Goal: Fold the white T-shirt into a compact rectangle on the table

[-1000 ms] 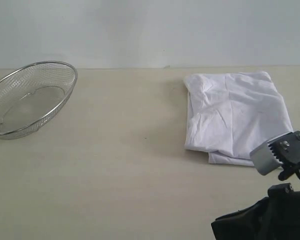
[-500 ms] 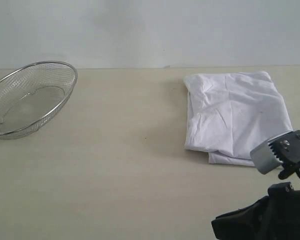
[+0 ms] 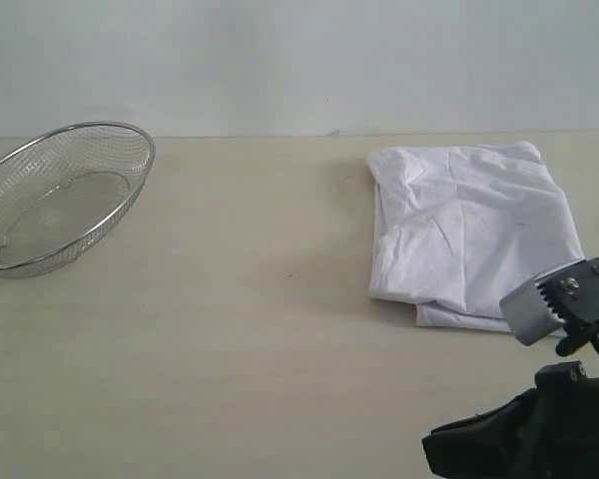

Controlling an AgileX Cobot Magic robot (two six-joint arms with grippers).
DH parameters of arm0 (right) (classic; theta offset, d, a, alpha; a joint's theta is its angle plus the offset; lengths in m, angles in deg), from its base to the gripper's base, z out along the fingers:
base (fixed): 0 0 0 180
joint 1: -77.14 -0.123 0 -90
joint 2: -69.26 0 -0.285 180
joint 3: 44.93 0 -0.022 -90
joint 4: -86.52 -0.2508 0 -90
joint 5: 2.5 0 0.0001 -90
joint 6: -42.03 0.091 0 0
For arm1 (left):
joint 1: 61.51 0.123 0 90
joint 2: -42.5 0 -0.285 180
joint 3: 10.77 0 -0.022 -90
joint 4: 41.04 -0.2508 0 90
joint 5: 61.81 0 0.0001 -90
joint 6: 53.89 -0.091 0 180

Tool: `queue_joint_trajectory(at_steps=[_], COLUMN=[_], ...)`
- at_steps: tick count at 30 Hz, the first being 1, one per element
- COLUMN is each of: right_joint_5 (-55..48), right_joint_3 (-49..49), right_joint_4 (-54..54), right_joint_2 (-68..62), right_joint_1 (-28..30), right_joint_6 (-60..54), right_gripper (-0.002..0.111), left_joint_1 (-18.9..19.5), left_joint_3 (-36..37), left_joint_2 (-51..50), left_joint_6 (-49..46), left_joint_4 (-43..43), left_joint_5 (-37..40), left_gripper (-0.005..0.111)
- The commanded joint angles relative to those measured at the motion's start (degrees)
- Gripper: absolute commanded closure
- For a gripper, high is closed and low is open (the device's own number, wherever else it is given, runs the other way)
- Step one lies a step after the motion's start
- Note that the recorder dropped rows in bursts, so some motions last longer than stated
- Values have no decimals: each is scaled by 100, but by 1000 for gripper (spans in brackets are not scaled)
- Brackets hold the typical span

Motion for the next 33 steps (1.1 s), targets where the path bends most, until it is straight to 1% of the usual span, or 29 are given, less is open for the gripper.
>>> queue_joint_trajectory(at_steps=[1,5,8,25,27,30,33], right_joint_5=[35,35,45,47,29,53,679], right_joint_3=[-10,-10,-10,-10,-10,-10,-10], right_joint_4=[5,5,5,5,5,22,159], right_joint_2=[23,23,23,60,375,1223,2097], right_joint_1=[-3,-3,-3,-3,8,213,593], right_joint_6=[9,-4,-4,7,7,-36,-119], right_gripper=[108,108,108,108,108,108,108], left_joint_1=[84,502,669,672,672,672,672], left_joint_3=[14,14,14,14,14,14,14], left_joint_2=[11,12,12,12,12,12,12], left_joint_6=[90,90,90,61,61,61,61], left_joint_4=[-9,-9,-9,-9,-9,-9,-9], left_joint_5=[125,125,125,125,125,125,125], left_gripper=[102,102,102,102,102,102,102])
